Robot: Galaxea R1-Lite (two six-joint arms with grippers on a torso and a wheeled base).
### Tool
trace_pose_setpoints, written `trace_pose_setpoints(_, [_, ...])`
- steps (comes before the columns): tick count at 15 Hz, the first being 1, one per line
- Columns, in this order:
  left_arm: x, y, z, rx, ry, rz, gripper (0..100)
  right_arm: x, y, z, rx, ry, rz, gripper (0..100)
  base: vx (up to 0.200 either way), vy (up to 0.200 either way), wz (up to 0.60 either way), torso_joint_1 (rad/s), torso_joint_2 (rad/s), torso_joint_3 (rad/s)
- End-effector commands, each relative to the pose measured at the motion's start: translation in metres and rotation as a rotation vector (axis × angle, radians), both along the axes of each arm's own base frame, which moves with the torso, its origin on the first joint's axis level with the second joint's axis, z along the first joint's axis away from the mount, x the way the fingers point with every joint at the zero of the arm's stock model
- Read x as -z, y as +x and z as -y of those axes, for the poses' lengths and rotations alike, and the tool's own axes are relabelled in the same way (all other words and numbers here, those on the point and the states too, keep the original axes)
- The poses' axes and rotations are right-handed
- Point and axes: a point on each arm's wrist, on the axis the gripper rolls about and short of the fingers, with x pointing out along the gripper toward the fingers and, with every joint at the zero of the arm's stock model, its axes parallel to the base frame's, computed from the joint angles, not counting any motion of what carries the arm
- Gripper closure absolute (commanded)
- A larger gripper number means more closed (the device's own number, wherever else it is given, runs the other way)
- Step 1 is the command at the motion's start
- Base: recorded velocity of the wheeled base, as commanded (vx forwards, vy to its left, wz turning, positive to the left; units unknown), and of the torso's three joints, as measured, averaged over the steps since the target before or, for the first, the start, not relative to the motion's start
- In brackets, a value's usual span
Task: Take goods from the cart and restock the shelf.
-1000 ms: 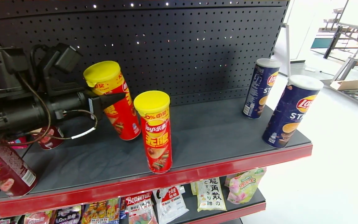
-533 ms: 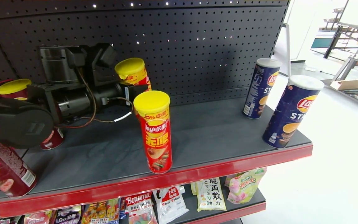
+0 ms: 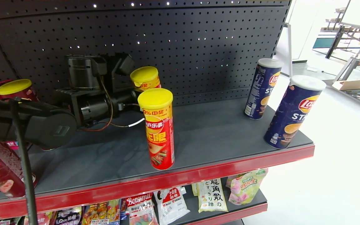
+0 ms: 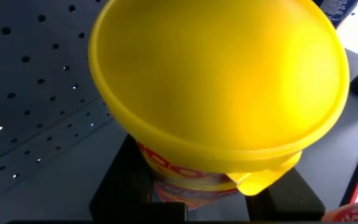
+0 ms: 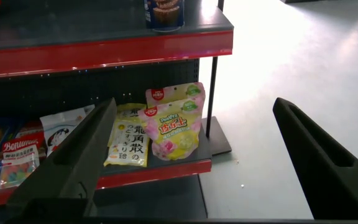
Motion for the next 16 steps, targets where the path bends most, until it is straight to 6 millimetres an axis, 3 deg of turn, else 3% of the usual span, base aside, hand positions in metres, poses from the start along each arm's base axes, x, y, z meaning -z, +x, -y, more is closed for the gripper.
trace_pose_setpoints(1, [-0.001, 0.002, -0.005, -0.014, -0.001, 0.005, 100, 0.000, 0.000, 0.000, -0.001, 0.000, 0.001, 0, 0.000, 0.000, 0.00, 0.000, 0.00, 0.000])
trace_pose_setpoints(4, [-0.002, 0.006, -0.013, -0.039, 0.004, 0.008, 100, 0.000, 0.000, 0.000, -0.001, 0.000, 0.001, 0, 0.000, 0.000, 0.00, 0.000, 0.00, 0.000])
trace_pose_setpoints(16, [0.007, 0.026, -0.004, -0.024, 0.029, 0.005, 100, 0.000, 0.000, 0.000, -0.001, 0.000, 0.001, 0, 0.000, 0.000, 0.00, 0.000, 0.00, 0.000])
